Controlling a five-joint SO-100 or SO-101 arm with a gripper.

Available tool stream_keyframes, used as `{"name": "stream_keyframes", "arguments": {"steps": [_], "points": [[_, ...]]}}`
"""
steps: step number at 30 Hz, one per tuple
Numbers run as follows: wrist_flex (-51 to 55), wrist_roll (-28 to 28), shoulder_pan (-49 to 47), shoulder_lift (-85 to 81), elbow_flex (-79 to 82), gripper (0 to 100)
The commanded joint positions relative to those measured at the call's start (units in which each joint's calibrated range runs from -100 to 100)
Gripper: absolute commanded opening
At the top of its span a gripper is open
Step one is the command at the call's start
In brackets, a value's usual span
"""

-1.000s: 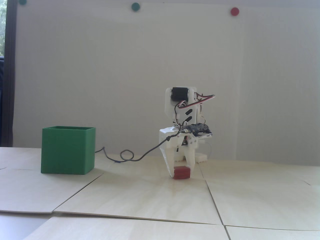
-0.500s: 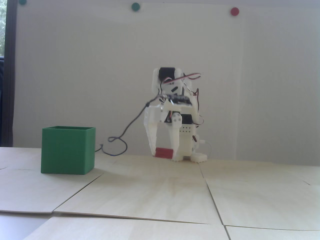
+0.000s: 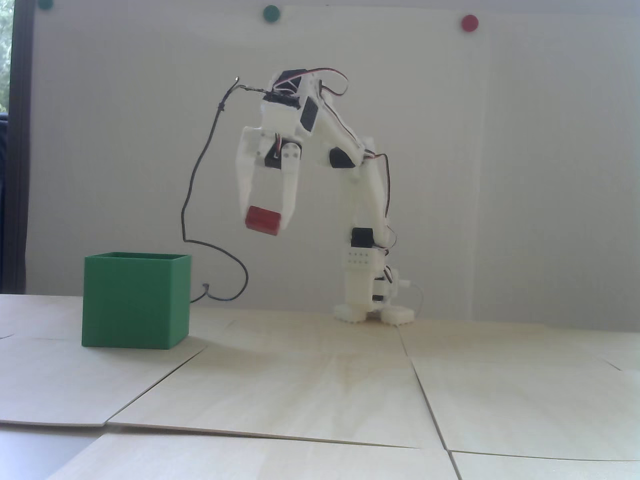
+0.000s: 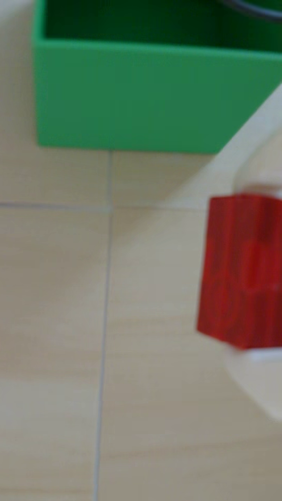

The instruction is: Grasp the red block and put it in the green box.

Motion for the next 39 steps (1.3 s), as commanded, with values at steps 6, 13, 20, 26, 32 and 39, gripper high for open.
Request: {"name": "stream_keyframes", "arguments": {"steps": [6, 13, 20, 26, 32, 39], "points": [[-4.91, -0.51, 12.1, -7.9, 0.66, 2], [-18.32, -0.56, 15.64, -1.82, -0.05, 2], [-24.3, -0.51, 17.0, 4.1, -0.05, 2], [-30.54, -0.46, 17.0, 8.21, -0.05, 2], [-27.0, -0.46, 16.2, 7.73, -0.14, 2], [-26.75, -0.46, 14.11, 7.73, -0.14, 2]]}}
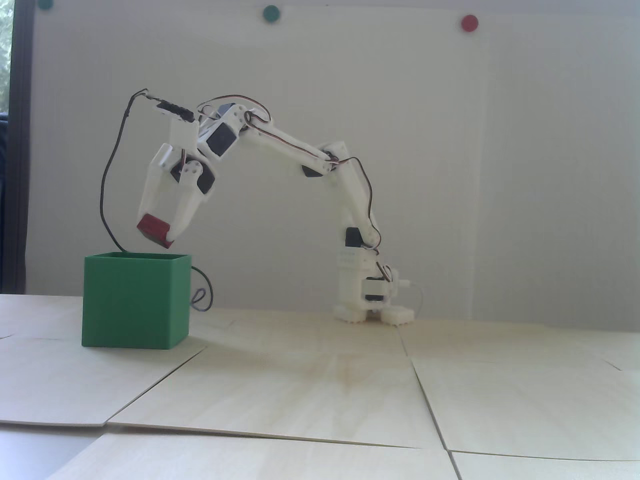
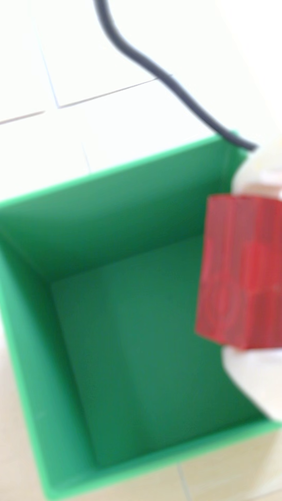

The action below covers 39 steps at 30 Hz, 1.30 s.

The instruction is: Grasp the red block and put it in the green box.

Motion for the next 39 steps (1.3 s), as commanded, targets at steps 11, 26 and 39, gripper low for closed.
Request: {"name": "stream_keyframes", "arguments": {"steps": [11, 26, 39], "points": [[2.99, -0.36, -2.85, -2.06, -4.68, 3], [2.48, -0.3, -2.77, -1.98, -3.97, 20], [2.4, -0.46, -2.93, -5.46, -3.97, 20]]}}
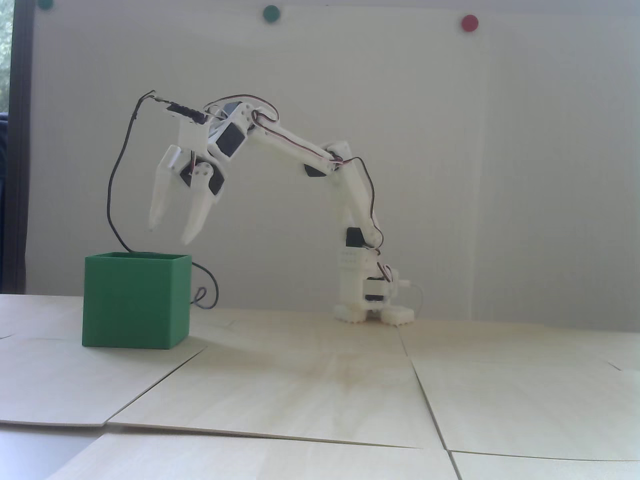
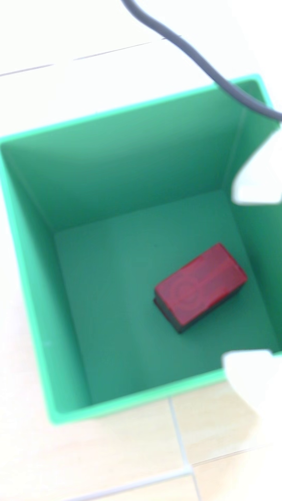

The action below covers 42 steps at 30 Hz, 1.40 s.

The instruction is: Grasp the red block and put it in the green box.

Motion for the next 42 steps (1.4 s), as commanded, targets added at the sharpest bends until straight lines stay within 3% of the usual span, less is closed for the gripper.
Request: {"name": "stream_keyframes", "arguments": {"steps": [1, 6, 12, 16, 21, 28, 34, 42], "points": [[0.58, -0.46, -0.64, -7.75, -3.43, 20], [3.95, -1.08, -2.01, -18.33, 5.0, 20], [5.47, -8.84, -5.38, -33.65, 22.39, 1], [5.13, -12.33, -7.64, -43.83, 37.38, 2], [3.95, -12.75, -12.06, -57.17, 63.91, 2], [-6.84, -13.79, -16.96, -74.39, 96.48, 2], [-12.49, -18.52, -21.23, -87.34, 113.96, 2], [-12.16, -18.47, -23.64, -101.47, 132.15, 2]]}}
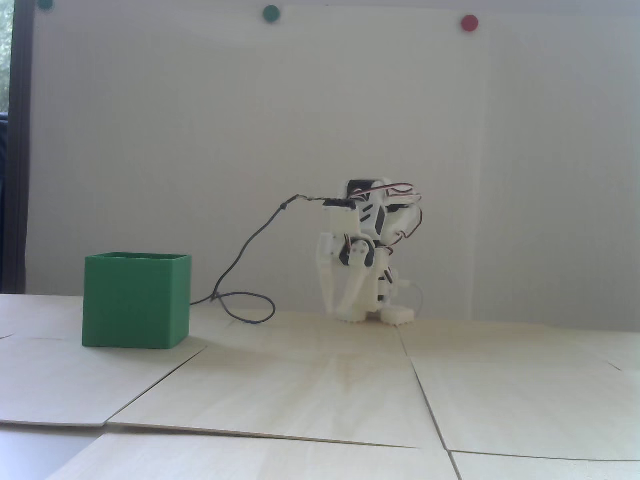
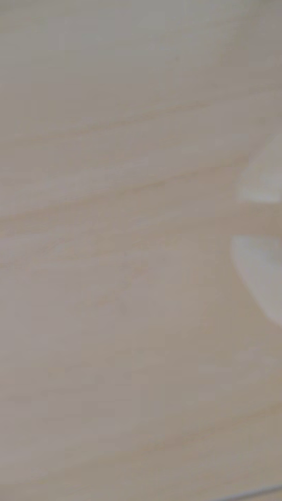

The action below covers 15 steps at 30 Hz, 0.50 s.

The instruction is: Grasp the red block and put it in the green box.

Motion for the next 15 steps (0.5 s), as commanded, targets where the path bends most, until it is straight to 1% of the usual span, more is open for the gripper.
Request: {"name": "stream_keyframes", "arguments": {"steps": [1, 3, 6, 11, 15], "points": [[-1.34, -0.34, -0.88, -7.67, 7.87, 2], [-0.33, -0.02, -1.12, -10.99, 12.31, 2], [4.65, 0.08, -1.12, -14.46, 14.61, 2], [17.97, -0.23, -4.34, -20.7, 14.88, 2], [19.82, -0.44, -5.14, -23.54, 14.7, 2]]}}
